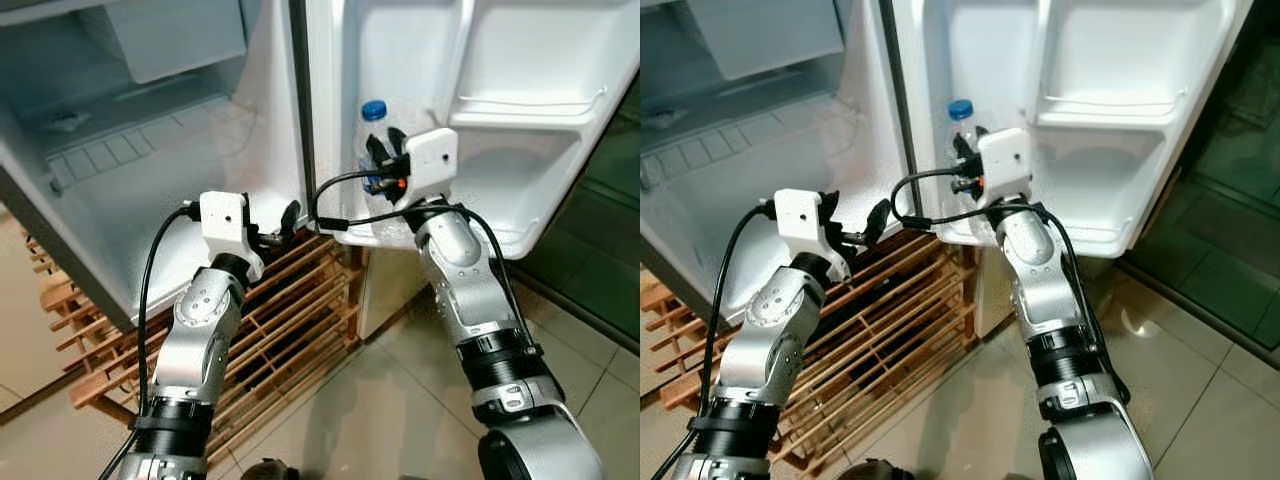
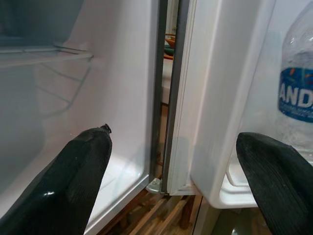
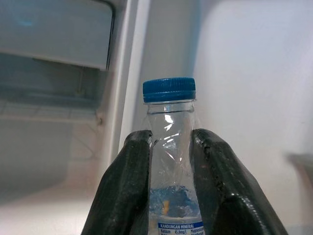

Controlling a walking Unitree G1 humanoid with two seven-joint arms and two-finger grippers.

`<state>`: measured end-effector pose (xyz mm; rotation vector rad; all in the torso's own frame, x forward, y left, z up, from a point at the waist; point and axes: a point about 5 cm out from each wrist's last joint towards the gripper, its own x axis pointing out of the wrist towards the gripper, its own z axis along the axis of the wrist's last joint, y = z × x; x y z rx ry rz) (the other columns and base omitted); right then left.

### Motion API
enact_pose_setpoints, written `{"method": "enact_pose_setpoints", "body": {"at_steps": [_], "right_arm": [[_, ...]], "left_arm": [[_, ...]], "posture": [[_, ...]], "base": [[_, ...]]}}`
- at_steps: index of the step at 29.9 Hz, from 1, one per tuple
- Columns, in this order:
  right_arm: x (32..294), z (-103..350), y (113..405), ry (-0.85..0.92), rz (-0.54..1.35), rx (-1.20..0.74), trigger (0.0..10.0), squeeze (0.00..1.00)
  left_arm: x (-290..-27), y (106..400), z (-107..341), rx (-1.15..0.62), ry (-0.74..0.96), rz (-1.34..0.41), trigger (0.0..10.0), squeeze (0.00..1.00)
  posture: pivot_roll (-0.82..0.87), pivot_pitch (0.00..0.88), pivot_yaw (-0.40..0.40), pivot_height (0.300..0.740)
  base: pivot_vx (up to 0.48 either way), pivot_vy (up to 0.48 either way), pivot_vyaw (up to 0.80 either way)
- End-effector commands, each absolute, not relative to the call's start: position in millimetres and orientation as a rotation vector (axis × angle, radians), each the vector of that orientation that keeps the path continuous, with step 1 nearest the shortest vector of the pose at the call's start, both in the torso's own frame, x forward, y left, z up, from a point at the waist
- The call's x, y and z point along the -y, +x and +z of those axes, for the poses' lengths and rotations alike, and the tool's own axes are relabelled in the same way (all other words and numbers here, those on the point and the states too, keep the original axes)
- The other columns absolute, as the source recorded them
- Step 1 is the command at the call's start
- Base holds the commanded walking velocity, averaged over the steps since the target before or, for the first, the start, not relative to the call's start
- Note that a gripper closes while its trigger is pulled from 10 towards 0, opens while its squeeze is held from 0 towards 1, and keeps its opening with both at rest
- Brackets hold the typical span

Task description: Restocking fridge

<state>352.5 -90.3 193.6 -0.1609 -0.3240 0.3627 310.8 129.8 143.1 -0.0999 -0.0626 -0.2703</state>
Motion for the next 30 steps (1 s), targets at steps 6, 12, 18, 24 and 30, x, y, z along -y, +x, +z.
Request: {"method": "enact_pose_setpoints", "body": {"at_steps": [6,12,18,24,30], "right_arm": [[87,214,362,-0.297,0.365,0.464,10.0,0.00],[86,218,370,-0.387,0.341,0.514,10.0,0.00],[86,218,370,-0.387,0.341,0.514,10.0,0.00],[97,226,386,-0.119,0.201,0.474,10.0,0.00],[101,220,391,0.089,0.178,0.430,10.0,0.00]], "left_arm": [[-133,307,145,0.052,-0.088,-0.291,10.0,0.00],[-119,296,153,0.101,-0.057,-0.428,10.0,0.00],[-119,296,153,0.101,-0.057,-0.428,10.0,0.00],[-139,288,158,0.096,-0.018,-0.405,10.0,0.00],[-141,289,162,0.105,0.002,-0.417,10.0,0.00]], "posture": [[0.01,0.000,0.130,0.740],[0.03,0.000,0.138,0.740],[0.03,0.000,0.138,0.740],[0.09,0.000,0.167,0.740],[0.11,0.000,0.187,0.740]], "base": [[0.000,0.000,0.00],[0.000,0.000,0.00],[0.000,0.000,0.00],[0.000,0.000,0.00],[0.000,0.000,0.00]]}}
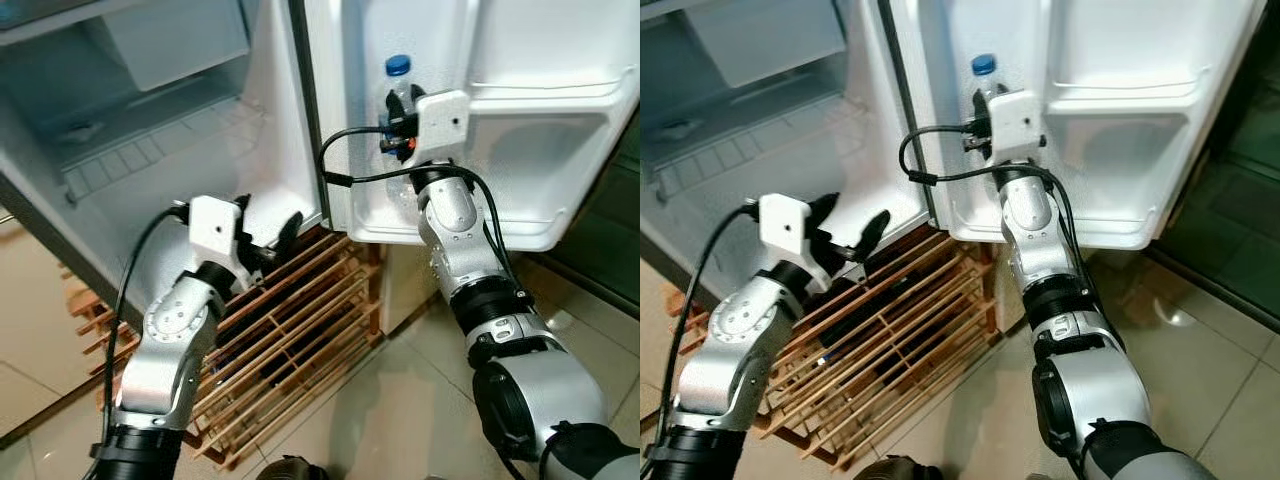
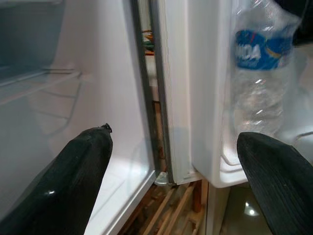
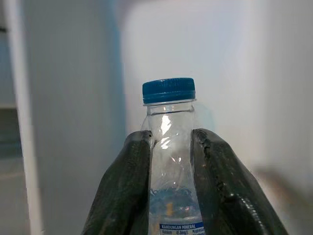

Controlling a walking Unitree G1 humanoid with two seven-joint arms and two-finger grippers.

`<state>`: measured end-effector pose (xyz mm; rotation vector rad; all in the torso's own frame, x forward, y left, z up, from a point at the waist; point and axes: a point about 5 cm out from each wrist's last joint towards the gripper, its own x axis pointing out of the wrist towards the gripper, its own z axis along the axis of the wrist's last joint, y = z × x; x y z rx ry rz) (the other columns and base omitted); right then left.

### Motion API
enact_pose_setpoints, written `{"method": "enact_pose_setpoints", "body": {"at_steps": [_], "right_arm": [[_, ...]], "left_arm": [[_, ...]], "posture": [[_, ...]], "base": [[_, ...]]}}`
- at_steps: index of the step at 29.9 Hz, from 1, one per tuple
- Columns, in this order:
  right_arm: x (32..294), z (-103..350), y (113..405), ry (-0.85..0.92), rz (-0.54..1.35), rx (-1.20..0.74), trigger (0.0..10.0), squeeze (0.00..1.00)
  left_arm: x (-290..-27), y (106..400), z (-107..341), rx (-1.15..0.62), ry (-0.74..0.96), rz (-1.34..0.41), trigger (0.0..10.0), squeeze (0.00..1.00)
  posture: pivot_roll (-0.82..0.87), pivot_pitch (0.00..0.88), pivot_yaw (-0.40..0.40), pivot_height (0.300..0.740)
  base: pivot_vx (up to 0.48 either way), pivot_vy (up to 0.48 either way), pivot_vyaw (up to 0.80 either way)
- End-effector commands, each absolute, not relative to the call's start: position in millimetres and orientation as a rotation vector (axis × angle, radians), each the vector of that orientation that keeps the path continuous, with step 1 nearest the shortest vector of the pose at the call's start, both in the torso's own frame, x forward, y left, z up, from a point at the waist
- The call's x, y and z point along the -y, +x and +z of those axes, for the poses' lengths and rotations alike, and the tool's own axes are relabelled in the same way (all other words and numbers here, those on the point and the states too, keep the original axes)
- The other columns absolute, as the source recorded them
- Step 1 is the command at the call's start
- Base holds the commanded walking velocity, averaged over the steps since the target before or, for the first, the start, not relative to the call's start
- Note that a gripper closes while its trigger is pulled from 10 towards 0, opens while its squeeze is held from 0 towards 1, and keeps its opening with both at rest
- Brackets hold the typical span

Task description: Restocking fridge

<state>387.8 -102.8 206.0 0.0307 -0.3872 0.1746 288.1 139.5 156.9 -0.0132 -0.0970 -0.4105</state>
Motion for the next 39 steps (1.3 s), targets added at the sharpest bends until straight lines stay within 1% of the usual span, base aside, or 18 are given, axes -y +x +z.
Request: {"method": "enact_pose_setpoints", "body": {"at_steps": [1,8,16,19,20,21,22,26,30,33,39], "right_arm": [[103,218,392,0.093,0.164,0.421,10.0,0.00],[112,207,394,0.061,0.114,0.376,10.0,0.00],[112,194,395,0.030,0.118,0.314,10.0,0.00],[113,189,396,0.075,0.121,0.278,10.0,0.00],[115,186,396,0.111,0.115,0.261,10.0,0.62],[115,186,396,0.111,0.115,0.261,10.0,0.62],[118,185,396,0.134,0.108,0.251,10.0,1.00],[119,188,397,0.111,0.108,0.271,10.0,1.00],[115,195,396,0.063,0.133,0.309,10.0,1.00],[105,206,394,0.012,0.177,0.380,10.0,1.00],[97,206,389,0.039,0.202,0.407,10.0,1.00]], "left_arm": [[-141,289,163,0.108,0.003,-0.418,10.0,0.00],[-144,286,165,0.111,-0.004,-0.413,10.0,0.00],[-140,283,161,0.080,-0.044,-0.431,10.0,0.00],[-138,283,160,0.074,-0.045,-0.433,10.0,0.00],[-137,283,160,0.073,-0.046,-0.434,10.0,0.00],[-137,283,160,0.073,-0.046,-0.434,10.0,0.00],[-137,283,160,0.073,-0.046,-0.435,10.0,0.00],[-136,284,160,0.075,-0.050,-0.432,10.0,0.00],[-135,285,160,0.076,-0.052,-0.431,10.0,0.00],[-134,288,162,0.084,-0.056,-0.428,10.0,0.00],[-129,292,160,0.084,-0.059,-0.429,10.0,0.00]], "posture": [[0.11,0.000,0.187,0.740],[0.12,0.010,0.188,0.740],[0.12,0.015,0.184,0.740],[0.11,0.015,0.181,0.740],[0.11,0.015,0.179,0.740],[0.11,0.015,0.179,0.740],[0.11,0.015,0.177,0.740],[0.10,0.013,0.172,0.740],[0.10,0.006,0.164,0.740],[0.08,0.000,0.155,0.740],[0.06,0.000,0.137,0.740]], "base": [[0.000,0.000,0.00],[0.000,0.000,0.00],[0.000,0.000,0.00],[0.000,0.000,0.00],[0.000,0.000,0.00],[0.000,0.000,0.00],[0.000,0.000,0.00],[0.000,0.000,0.00],[0.000,0.000,0.00],[0.000,0.000,0.00],[0.000,0.000,0.00]]}}
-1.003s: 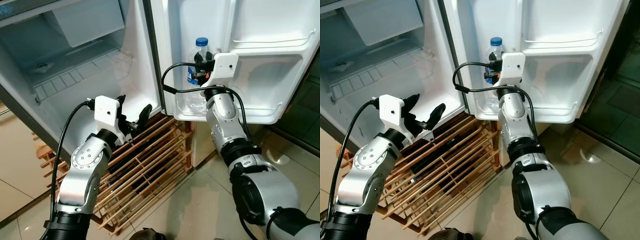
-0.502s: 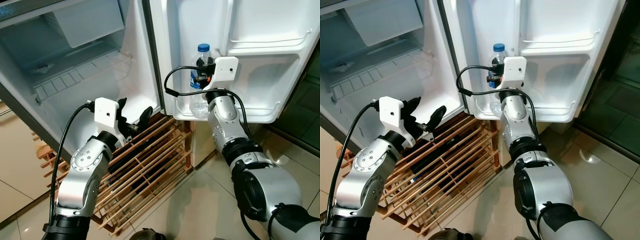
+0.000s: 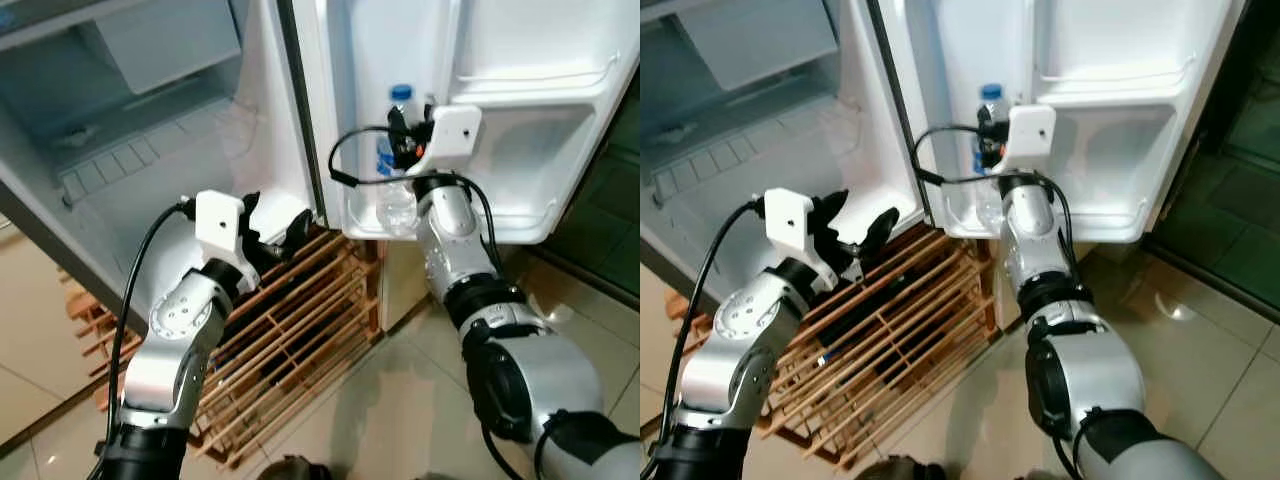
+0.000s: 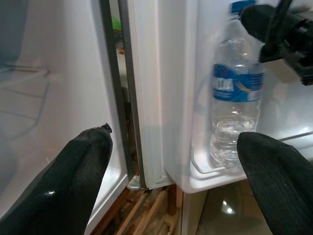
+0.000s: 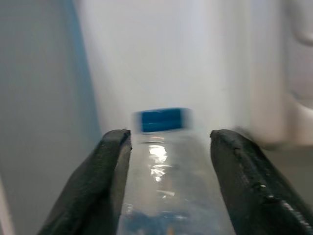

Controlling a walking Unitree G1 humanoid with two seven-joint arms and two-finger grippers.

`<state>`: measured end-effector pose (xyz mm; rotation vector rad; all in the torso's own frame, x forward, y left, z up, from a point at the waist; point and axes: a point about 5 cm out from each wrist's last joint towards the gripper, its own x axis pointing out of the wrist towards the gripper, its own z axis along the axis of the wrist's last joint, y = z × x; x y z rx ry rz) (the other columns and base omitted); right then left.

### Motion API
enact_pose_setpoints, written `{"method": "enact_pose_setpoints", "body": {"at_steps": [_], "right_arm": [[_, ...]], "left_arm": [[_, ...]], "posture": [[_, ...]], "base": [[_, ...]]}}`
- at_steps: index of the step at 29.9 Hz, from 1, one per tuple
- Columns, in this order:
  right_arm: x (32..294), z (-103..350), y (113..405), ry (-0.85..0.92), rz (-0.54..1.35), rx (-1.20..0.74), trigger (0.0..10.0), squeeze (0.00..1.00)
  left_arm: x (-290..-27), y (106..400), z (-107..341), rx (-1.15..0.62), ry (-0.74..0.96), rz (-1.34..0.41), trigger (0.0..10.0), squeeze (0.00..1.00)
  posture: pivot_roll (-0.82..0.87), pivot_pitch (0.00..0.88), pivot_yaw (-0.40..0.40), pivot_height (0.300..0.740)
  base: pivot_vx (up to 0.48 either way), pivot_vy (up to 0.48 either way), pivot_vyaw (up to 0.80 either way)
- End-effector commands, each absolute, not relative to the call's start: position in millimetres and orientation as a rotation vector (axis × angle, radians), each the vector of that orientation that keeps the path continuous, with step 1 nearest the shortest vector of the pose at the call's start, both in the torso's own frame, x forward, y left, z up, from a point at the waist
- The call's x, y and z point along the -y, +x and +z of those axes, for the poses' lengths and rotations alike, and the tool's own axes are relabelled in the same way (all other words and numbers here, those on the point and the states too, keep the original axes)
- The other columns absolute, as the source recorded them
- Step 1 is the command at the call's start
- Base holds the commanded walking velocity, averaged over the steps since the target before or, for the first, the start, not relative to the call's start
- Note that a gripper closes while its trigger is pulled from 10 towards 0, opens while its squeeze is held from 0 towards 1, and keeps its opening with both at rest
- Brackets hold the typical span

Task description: Restocking fridge

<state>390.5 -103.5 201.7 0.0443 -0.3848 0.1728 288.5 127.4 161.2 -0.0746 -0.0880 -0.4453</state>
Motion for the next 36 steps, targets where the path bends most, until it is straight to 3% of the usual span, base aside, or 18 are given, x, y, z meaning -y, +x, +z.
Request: {"method": "enact_pose_setpoints", "body": {"at_steps": [1,14,16,23,30,31,32,33,36], "right_arm": [[97,206,389,0.039,0.202,0.407,10.0,1.00],[139,176,339,-0.033,0.102,0.366,10.0,1.00],[149,161,316,-0.051,0.088,0.310,10.0,1.00],[170,126,277,-0.106,0.049,0.155,10.0,1.00],[191,90,261,-0.052,-0.004,-0.027,10.0,1.00],[190,93,263,-0.060,-0.005,-0.025,10.0,0.91],[190,93,263,-0.060,-0.005,-0.025,10.0,0.91],[185,99,269,-0.072,0.011,-0.004,10.0,0.00],[178,107,275,-0.086,0.043,0.027,10.0,0.00]], "left_arm": [[-129,292,160,0.084,-0.059,-0.429,10.0,0.00],[-108,305,153,0.069,-0.097,-0.472,10.0,0.00],[-106,307,149,0.046,-0.095,-0.472,10.0,0.00],[-116,305,137,-0.011,-0.115,-0.398,10.0,0.00],[-123,299,131,-0.010,-0.180,-0.352,10.0,0.00],[-122,299,129,-0.015,-0.184,-0.355,10.0,0.00],[-122,299,129,-0.015,-0.184,-0.355,10.0,0.00],[-119,302,130,-0.012,-0.187,-0.351,10.0,0.00],[-117,306,133,0.000,-0.187,-0.349,10.0,0.00]], "posture": [[0.06,0.000,0.137,0.740],[-0.04,0.000,0.072,0.740],[-0.07,0.000,0.058,0.740],[-0.09,0.000,0.053,0.740],[-0.10,0.000,0.057,0.740],[-0.11,0.000,0.057,0.740],[-0.11,0.000,0.057,0.740],[-0.11,0.000,0.058,0.740],[-0.11,0.000,0.062,0.740]], "base": [[0.000,0.000,0.00],[0.000,0.000,0.00],[0.000,0.000,0.00],[0.000,0.000,0.00],[0.000,0.000,0.00],[0.000,0.000,0.00],[0.000,0.000,0.00],[0.000,0.000,0.00],[0.000,0.000,0.00]]}}
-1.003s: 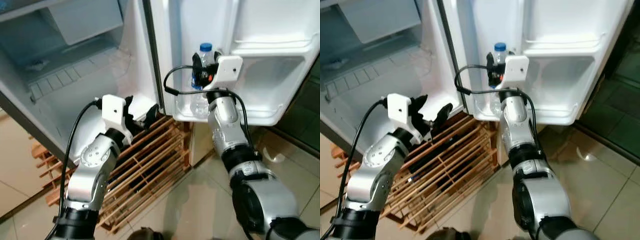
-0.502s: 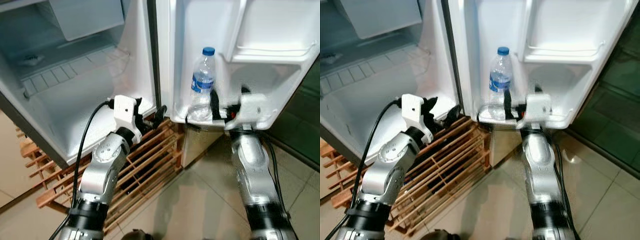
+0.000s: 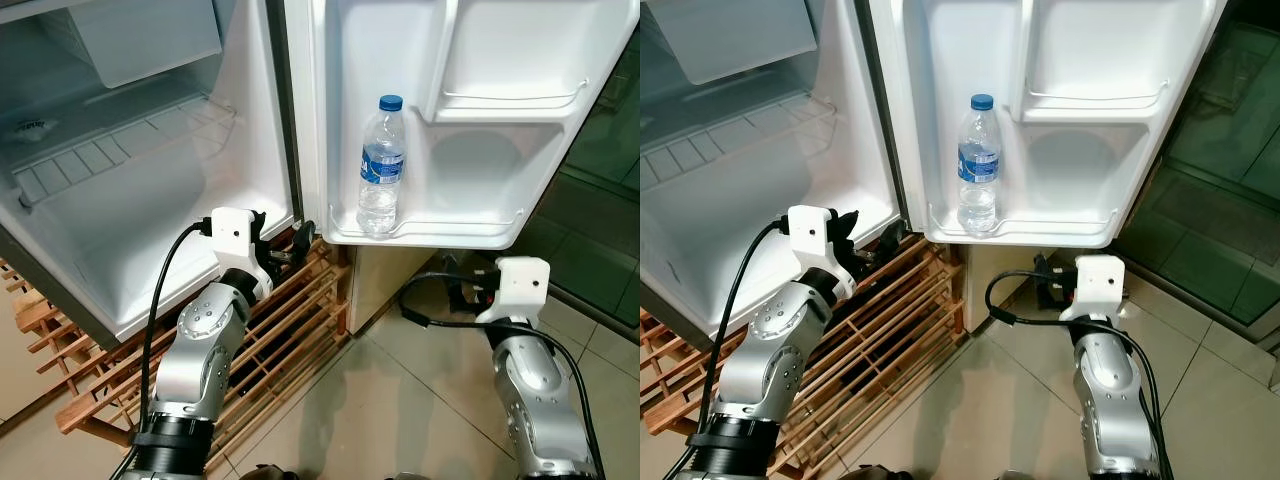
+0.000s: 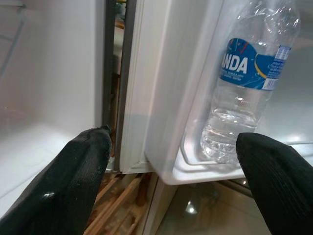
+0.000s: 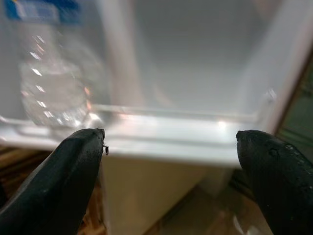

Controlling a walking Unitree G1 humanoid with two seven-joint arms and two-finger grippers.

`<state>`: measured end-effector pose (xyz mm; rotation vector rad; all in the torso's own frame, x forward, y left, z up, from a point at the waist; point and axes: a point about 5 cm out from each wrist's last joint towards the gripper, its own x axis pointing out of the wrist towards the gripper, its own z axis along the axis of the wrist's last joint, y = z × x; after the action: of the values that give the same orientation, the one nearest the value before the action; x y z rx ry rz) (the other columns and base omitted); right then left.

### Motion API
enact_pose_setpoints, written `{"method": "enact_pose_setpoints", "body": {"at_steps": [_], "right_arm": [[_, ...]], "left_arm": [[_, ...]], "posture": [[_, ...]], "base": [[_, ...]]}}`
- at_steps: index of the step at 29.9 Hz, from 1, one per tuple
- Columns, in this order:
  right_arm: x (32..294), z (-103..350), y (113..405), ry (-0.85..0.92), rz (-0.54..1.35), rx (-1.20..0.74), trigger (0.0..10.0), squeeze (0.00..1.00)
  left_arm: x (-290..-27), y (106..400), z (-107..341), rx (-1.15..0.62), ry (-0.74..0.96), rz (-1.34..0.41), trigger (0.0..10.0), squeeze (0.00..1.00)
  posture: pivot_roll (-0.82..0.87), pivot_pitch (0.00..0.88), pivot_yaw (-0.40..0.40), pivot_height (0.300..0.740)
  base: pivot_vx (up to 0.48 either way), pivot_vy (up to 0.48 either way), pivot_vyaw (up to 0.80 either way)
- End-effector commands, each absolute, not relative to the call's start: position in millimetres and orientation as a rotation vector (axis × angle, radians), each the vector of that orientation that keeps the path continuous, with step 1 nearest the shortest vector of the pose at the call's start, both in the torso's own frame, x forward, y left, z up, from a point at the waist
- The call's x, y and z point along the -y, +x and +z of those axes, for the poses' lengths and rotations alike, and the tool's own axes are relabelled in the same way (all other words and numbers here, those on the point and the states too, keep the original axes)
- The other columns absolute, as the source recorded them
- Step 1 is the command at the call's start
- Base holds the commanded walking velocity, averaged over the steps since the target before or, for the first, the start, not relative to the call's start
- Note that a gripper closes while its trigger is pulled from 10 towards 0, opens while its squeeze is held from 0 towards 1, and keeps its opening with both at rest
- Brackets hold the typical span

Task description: Restocking fridge

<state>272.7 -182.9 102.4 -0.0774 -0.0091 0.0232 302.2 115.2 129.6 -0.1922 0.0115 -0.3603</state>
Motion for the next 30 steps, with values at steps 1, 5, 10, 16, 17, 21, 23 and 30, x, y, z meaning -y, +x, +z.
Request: {"method": "enact_pose_setpoints", "body": {"at_steps": [1,5,10,16,17,21,23,30], "right_arm": [[174,110,278,-0.085,0.062,0.043,10.0,0.00],[154,121,298,-0.018,0.156,0.071,10.0,0.00],[144,118,317,0.050,0.151,0.002,10.0,0.00],[138,114,324,0.036,0.160,-0.020,10.0,0.00],[136,112,328,0.028,0.159,-0.031,10.0,0.00],[134,110,332,0.006,0.152,-0.041,10.0,0.00],[135,109,335,-0.016,0.133,-0.047,10.0,0.00],[134,116,348,-0.084,0.062,-0.029,10.0,0.00]], "left_arm": [[-116,307,134,0.003,-0.185,-0.350,10.0,0.00],[-117,311,135,0.004,-0.183,-0.348,10.0,0.00],[-126,310,136,0.005,-0.165,-0.329,10.0,0.00],[-134,309,138,0.006,-0.151,-0.308,10.0,0.00],[-138,307,138,0.001,-0.144,-0.302,10.0,0.00],[-141,306,138,-0.004,-0.135,-0.300,10.0,0.00],[-143,305,138,-0.006,-0.132,-0.300,10.0,0.00],[-146,306,140,-0.010,-0.119,-0.301,10.0,0.00]], "posture": [[-0.11,0.000,0.066,0.740],[-0.11,0.000,0.078,0.740],[-0.07,0.000,0.076,0.740],[-0.04,0.000,0.073,0.740],[-0.02,0.000,0.080,0.740],[-0.02,0.000,0.086,0.740],[-0.01,0.000,0.087,0.740],[0.00,0.000,0.096,0.740]], "base": [[0.000,0.000,0.00],[0.000,0.000,0.00],[0.000,0.000,0.00],[0.000,0.000,0.00],[0.000,0.000,0.00],[0.000,0.000,0.00],[0.000,0.000,0.00],[0.000,0.000,0.00]]}}
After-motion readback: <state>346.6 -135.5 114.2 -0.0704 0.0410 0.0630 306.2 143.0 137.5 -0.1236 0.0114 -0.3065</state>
